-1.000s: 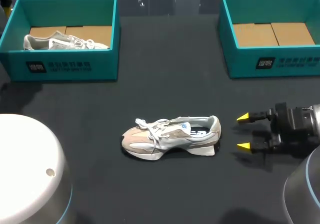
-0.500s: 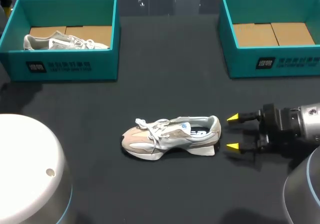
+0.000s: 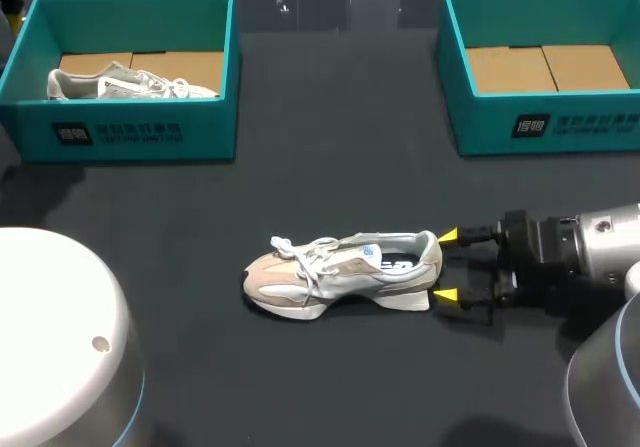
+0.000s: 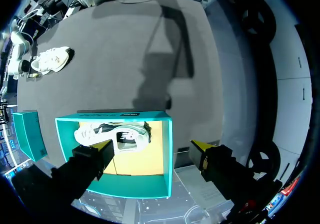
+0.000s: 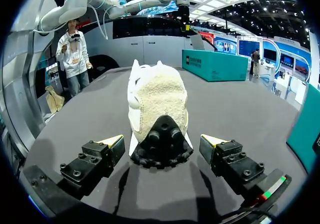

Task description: Take the shoe out of the shoebox, open the shoe tongue, remove and reinsert the insole, then place the shoe into the shoebox

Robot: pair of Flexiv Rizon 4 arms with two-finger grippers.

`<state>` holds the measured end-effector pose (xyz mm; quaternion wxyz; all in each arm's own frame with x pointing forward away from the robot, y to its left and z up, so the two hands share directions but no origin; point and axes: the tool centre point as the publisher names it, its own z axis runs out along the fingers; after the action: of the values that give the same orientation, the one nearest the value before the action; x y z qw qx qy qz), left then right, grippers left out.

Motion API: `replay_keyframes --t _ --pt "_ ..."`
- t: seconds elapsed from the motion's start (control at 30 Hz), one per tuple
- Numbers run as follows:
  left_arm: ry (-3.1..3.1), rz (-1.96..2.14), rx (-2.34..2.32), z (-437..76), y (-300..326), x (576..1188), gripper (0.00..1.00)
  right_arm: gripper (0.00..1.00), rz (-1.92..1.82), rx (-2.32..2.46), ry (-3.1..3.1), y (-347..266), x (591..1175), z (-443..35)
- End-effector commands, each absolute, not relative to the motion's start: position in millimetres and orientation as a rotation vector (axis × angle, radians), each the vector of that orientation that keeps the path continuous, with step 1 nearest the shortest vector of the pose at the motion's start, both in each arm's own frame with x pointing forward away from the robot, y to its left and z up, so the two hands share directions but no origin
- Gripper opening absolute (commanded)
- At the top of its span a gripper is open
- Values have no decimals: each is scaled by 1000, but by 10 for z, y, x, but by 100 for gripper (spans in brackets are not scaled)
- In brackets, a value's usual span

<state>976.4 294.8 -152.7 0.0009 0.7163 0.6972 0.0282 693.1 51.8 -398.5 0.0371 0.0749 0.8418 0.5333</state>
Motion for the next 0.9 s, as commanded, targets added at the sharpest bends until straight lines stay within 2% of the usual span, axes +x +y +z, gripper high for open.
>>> replay_keyframes --t 0.03,0.9 --pt "2187 92 2249 -1526 2950 9753 100 100 1635 229 2584 640 6956 -4043" --pt "2187 92 2249 -1526 2950 9753 100 100 1660 178 2576 1013 6993 -4126"
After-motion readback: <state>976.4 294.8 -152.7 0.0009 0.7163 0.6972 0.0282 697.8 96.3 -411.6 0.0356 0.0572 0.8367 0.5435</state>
